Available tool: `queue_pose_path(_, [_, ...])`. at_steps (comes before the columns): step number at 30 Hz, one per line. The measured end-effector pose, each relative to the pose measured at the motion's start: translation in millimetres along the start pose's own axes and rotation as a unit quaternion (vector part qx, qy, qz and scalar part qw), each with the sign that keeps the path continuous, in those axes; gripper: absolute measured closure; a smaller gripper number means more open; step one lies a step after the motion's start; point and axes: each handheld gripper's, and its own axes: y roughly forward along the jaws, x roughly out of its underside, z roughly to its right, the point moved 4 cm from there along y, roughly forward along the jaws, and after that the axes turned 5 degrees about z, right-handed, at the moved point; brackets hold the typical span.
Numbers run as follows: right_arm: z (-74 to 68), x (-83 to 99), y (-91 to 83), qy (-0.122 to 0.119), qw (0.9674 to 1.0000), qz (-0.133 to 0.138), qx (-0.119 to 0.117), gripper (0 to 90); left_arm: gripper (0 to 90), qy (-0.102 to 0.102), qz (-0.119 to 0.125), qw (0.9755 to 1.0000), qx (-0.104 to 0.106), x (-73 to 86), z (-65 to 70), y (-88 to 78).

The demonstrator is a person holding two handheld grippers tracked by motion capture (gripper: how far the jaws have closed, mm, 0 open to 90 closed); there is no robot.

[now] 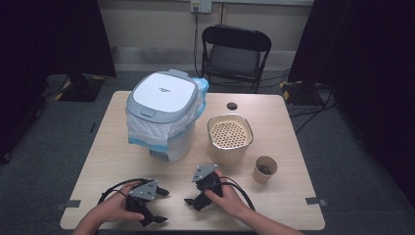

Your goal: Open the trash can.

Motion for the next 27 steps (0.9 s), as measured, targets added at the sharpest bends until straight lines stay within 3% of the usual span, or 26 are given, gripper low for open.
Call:
queue_pose_path(5, [0.3,-1.2,-0.9,-0.003,0.9999,-0.014,-0.005,0.0,10.8,0.01,-0.005,0.9999,0.001,0.0,1.2,1.1])
queue_pose_path(6, [0.6,-2.8,-3.0,-0.01,0.9996,-0.025,-0.012,4.7,9.6,0.0,0.003,1.0,0.005,-0.4,3.8,3.2])
queue_pose_path(9, [1.8,-6.3,-9.3,-0.019,0.9991,-0.029,-0.023,21.8,8.3,0.009,-0.009,0.9999,0.003,0.2,2.9,2.3])
queue_pose_path(11, [3.3,-11.3,-15.0,-0.021,0.9989,-0.031,-0.027,13.3,8.3,0.009,-0.008,0.9999,0.003,0.1,2.8,2.3])
queue_pose_path(14, [5.7,-18.3,-22.5,-0.026,0.9988,-0.033,-0.027,18.5,8.3,0.009,-0.008,0.9999,0.003,0.1,2.8,2.3])
queue_pose_path(20, [17.3,-46.9,-48.5,-0.024,0.9991,-0.02,-0.028,16.0,8.3,0.017,-0.007,0.9998,0.002,-0.2,3.1,3.0])
queue_pose_path(27, [30.1,-84.3,-76.6,-0.038,0.9988,-0.013,-0.028,14.8,8.3,0.021,-0.013,0.9996,-0.012,-0.4,0.5,3.8])
